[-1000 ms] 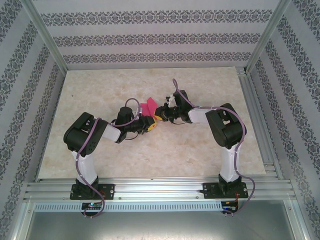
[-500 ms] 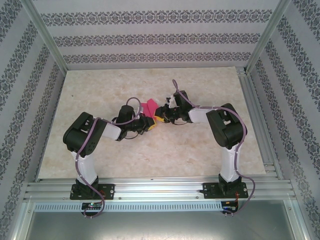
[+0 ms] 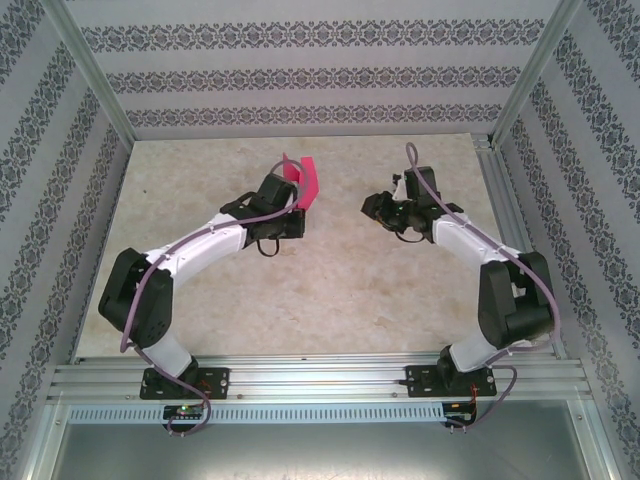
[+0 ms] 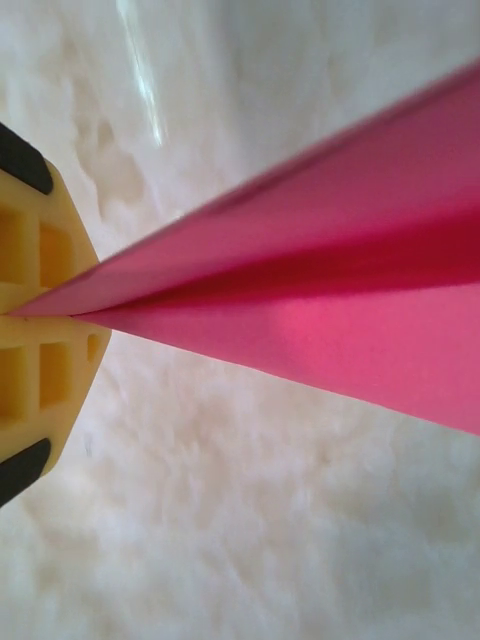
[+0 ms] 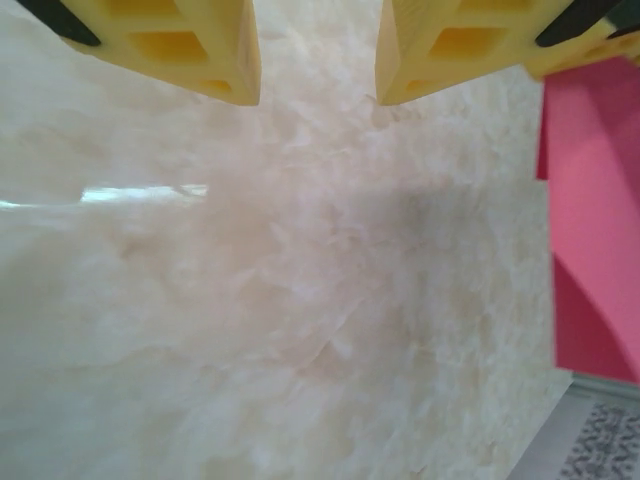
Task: Fold a paper plane with a square sheet of paper (pick it up from the middle)
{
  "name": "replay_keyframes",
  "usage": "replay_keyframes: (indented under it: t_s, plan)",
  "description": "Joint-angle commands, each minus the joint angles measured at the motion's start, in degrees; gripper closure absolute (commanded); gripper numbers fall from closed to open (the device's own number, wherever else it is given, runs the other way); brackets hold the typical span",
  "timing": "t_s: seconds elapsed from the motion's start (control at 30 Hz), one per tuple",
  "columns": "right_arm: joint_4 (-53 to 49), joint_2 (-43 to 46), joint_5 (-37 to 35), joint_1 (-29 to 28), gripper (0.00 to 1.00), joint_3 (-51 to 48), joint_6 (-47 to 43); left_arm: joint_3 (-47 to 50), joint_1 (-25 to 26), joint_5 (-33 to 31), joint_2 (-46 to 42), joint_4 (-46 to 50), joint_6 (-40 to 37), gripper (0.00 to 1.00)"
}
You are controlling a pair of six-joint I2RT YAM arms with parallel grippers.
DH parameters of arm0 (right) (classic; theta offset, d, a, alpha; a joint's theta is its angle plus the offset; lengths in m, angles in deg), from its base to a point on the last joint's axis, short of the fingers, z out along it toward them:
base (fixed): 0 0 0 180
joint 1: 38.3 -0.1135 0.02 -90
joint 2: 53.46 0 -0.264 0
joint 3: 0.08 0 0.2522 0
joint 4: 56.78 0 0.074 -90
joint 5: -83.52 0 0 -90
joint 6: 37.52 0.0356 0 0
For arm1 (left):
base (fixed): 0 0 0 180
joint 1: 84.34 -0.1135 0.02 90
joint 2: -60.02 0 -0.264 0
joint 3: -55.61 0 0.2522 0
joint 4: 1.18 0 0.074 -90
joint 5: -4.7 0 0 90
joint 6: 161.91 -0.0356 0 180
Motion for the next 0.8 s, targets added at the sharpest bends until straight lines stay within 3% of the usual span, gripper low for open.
replay_keyframes:
  t_s: [0.0,0.17,0.6,0.63,0.77]
  plan:
    - [-7.5,4.2,-5.9,2.4,0.64,-1.8,-5.6,-3.3,4.6,-24.3,2.3,23.3,-13.1,0.98]
    - [-8.7,9.3,-6.4,6.6,0.63,-4.4,-6.6,-10.2,13.9,-42.5,12.6,32.8,-16.2,1.00]
    - [-9.4,16.1,-3.9,13.2,0.62,-9.1,-7.3,-18.2,31.9,-53.1,29.8,38.3,-12.5,1.00]
    - [-9.5,16.1,-3.5,13.4,0.62,-9.1,-7.3,-17.8,33.2,-53.3,30.3,37.5,-12.8,0.97]
    - [-10.8,15.9,-2.1,14.0,0.62,-8.1,-8.1,-17.9,36.9,-48.0,32.3,35.9,-14.1,0.72]
